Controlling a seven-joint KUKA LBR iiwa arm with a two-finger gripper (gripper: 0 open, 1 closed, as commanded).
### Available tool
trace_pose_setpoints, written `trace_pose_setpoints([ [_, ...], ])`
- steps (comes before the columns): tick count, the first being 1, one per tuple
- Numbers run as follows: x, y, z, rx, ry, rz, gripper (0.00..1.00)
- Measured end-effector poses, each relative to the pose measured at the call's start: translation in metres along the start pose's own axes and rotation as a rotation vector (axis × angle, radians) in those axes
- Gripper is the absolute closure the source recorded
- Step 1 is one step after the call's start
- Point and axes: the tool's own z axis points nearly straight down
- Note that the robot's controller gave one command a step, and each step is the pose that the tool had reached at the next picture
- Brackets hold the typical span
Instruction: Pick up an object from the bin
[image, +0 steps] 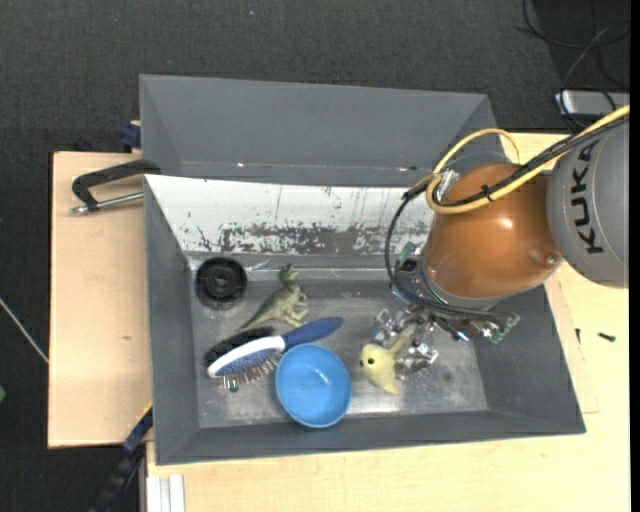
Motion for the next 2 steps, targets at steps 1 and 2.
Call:
trace_pose_setpoints([
  [1, -0.0019, -0.0003, -0.0075, -0.001, 0.001, 0.002, 1.0],
  [2, -0.004, -0.0006, -0.0167, -0.001, 0.001, 0.003, 1.0],
])
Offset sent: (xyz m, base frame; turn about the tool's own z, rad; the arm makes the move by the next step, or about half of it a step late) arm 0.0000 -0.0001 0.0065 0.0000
